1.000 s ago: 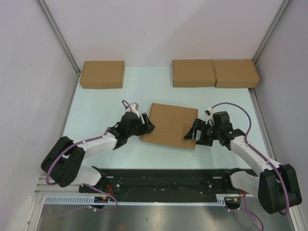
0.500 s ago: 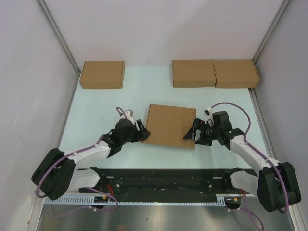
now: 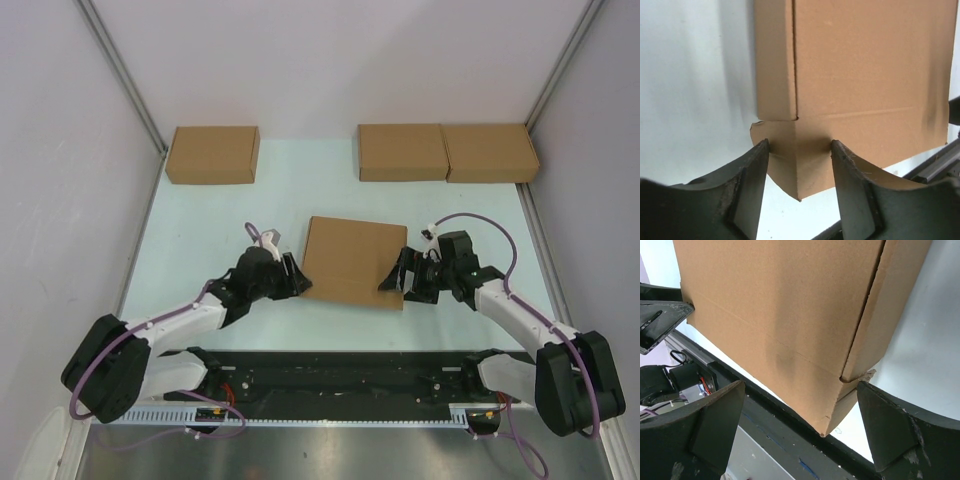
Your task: Fold the paper box
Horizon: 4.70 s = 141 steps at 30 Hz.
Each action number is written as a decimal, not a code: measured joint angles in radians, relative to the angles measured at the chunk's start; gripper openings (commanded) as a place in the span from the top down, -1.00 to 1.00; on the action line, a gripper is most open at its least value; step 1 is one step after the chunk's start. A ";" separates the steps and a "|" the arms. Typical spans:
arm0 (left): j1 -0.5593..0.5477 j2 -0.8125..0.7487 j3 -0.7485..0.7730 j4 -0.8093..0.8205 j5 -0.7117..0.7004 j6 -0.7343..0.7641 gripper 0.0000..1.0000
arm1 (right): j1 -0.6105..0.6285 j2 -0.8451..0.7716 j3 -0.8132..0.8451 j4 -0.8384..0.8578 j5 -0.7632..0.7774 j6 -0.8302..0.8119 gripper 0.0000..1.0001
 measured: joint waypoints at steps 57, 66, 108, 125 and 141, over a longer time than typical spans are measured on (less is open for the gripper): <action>0.076 0.085 0.029 0.017 0.280 -0.067 0.20 | 0.027 0.049 0.068 -0.090 0.103 -0.029 -0.90; 0.076 0.062 -0.015 0.090 0.249 -0.076 0.19 | 0.042 0.043 0.069 -0.091 0.130 -0.029 -0.88; 0.072 0.049 -0.050 0.146 0.200 -0.042 0.05 | 0.150 -0.047 0.075 -0.183 0.323 -0.075 -0.89; 0.071 0.041 -0.056 0.150 0.201 -0.049 0.03 | 0.151 -0.051 0.077 -0.188 0.304 -0.066 -0.75; 0.071 0.042 -0.068 0.165 0.201 -0.049 0.02 | 0.127 0.012 0.077 -0.156 0.257 -0.054 -0.40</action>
